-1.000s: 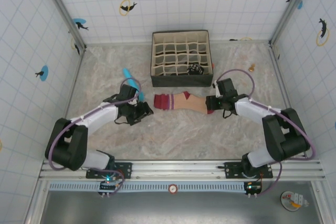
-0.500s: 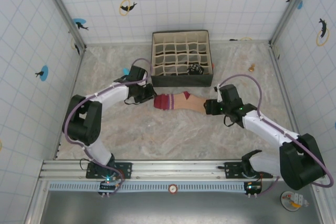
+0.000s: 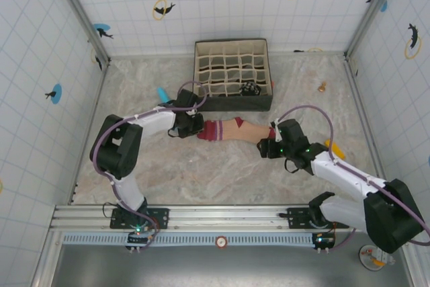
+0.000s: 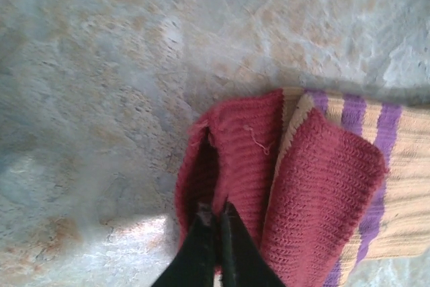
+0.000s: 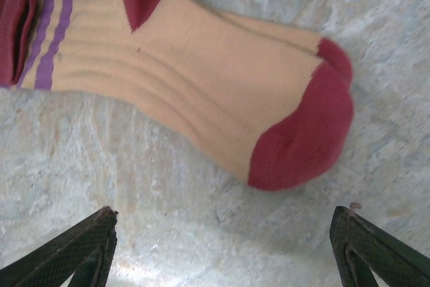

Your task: Roll the socks

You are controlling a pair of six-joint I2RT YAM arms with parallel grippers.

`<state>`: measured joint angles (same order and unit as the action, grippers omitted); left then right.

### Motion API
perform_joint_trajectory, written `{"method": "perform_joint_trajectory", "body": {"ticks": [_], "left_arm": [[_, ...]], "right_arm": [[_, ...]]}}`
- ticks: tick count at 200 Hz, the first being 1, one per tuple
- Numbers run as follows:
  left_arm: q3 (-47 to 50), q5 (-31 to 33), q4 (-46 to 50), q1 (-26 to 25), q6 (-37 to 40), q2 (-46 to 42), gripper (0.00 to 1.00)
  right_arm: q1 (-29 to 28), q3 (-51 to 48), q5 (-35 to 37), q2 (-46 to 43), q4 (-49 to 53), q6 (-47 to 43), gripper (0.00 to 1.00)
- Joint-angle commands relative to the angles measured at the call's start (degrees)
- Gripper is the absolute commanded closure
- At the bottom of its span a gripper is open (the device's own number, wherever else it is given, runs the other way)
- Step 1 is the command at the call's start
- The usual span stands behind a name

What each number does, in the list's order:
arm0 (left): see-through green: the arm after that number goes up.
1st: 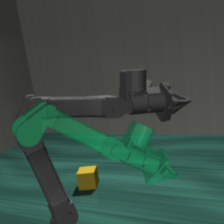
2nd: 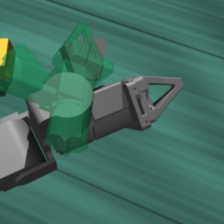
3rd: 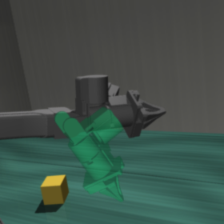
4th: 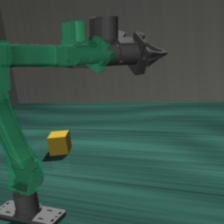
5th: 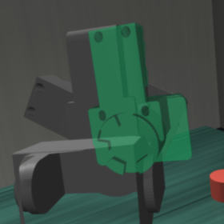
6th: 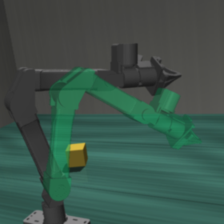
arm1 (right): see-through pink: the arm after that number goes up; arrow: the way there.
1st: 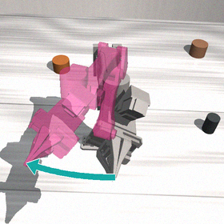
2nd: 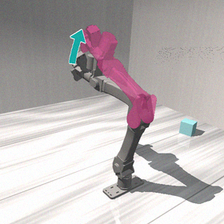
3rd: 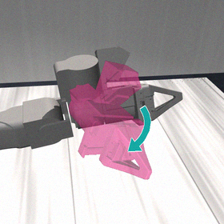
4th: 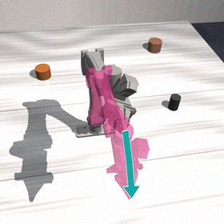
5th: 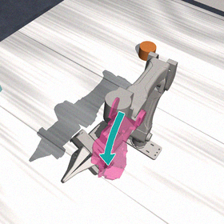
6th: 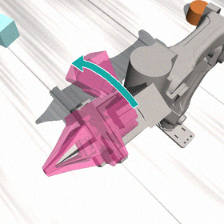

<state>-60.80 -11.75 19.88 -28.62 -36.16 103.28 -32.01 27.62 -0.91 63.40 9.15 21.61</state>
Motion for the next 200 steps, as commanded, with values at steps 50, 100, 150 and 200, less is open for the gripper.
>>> {"method": "perform_joint_trajectory", "body": {"ticks": [50,100,150,200], "left_arm": [[8.64,5.61,-0.92,-9.72,-13.54,-7.73,1.00],[14.12,12.22,-2.95,-23.35,-30.01,-12.71,1.00],[19.99,13.74,-10.61,-30.19,-38.63,-18.52,0.86],[19.36,16.14,-3.71,-30.32,-36.52,-24.08,0.09]], "right_arm": [[-5.44,-5.29,4.52,-8.37,-1.82,-1.86,0.16],[-15.10,-11.58,9.94,-15.91,-7.16,-5.22,0.21],[-29.40,-16.45,20.56,-20.12,-12.43,-8.13,0.25],[-40.44,-16.97,26.00,-14.29,-20.83,-15.07,0.31]]}}
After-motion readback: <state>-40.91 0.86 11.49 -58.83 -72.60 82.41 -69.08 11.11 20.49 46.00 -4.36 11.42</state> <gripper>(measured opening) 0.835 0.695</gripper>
